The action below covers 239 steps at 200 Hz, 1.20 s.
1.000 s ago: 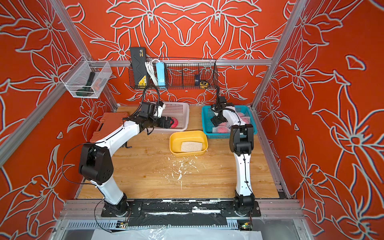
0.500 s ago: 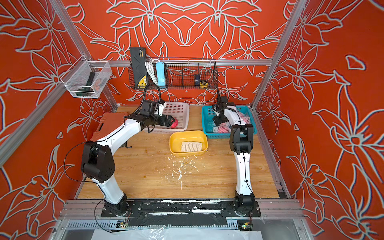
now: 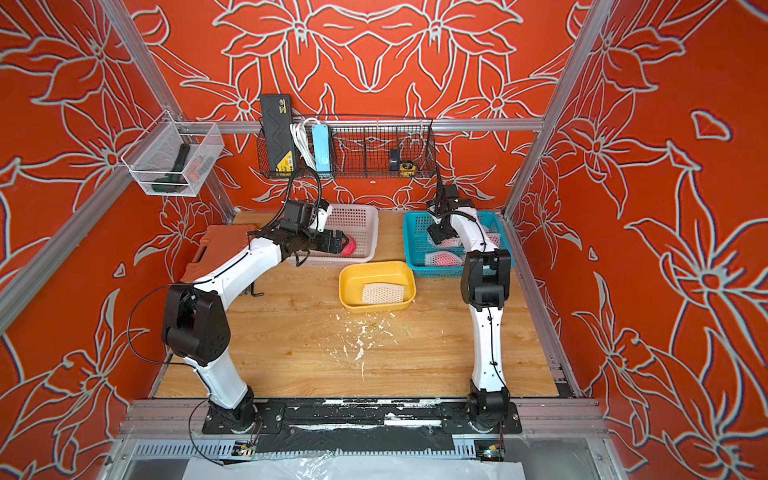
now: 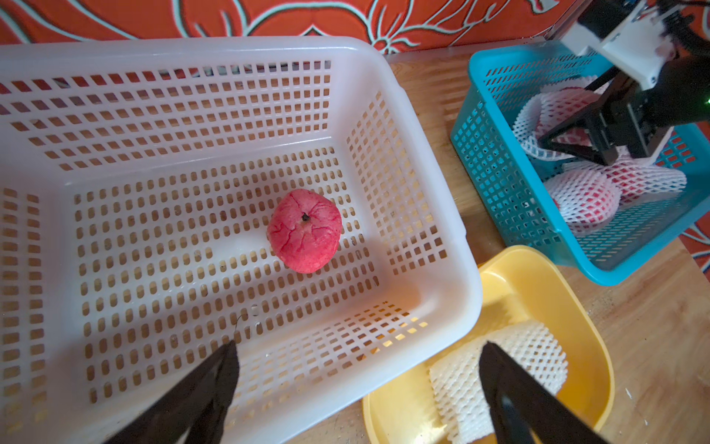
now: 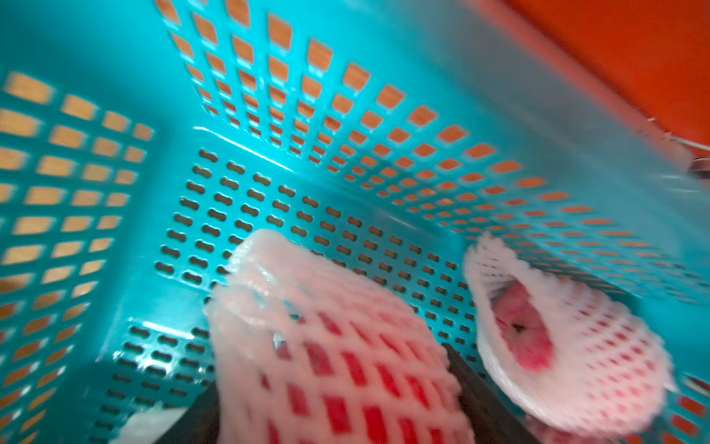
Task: Remove foam nets from apples
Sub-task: Pick up the apple from the basket.
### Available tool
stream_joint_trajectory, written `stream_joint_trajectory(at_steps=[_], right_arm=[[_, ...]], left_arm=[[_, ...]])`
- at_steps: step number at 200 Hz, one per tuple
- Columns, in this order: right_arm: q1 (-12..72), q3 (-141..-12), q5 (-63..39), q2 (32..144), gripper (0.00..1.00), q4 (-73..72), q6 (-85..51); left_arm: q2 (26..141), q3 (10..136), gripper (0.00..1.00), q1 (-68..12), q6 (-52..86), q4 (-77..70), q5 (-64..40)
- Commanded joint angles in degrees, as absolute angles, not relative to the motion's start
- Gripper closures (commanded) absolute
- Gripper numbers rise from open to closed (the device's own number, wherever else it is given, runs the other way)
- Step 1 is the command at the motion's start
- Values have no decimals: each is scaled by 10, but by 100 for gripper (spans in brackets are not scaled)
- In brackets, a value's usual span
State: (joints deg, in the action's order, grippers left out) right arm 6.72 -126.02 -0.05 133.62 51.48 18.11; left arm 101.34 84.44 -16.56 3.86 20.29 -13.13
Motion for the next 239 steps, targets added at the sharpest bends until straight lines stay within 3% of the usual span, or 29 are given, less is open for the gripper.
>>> stream_joint_trajectory(at_steps=[1,72,148,192,239], right_arm=[[87,-1246,-4,1268,33,529,188],[177,-1111,36,1073,32,550,209],[350,-748,-32,815,34,516,101],[439,-621,-45,786,35,443,38],[477,-621,-49,878,33,410,65]], left_arm=[[983,825,3,-173,30,205,-130],[883,720,3,-197,24,193,-120],[770,617,3,-208,34,211,-106],[710,559,2,-208,35,213,-99],[667,513,2,-208,28,212,-85]])
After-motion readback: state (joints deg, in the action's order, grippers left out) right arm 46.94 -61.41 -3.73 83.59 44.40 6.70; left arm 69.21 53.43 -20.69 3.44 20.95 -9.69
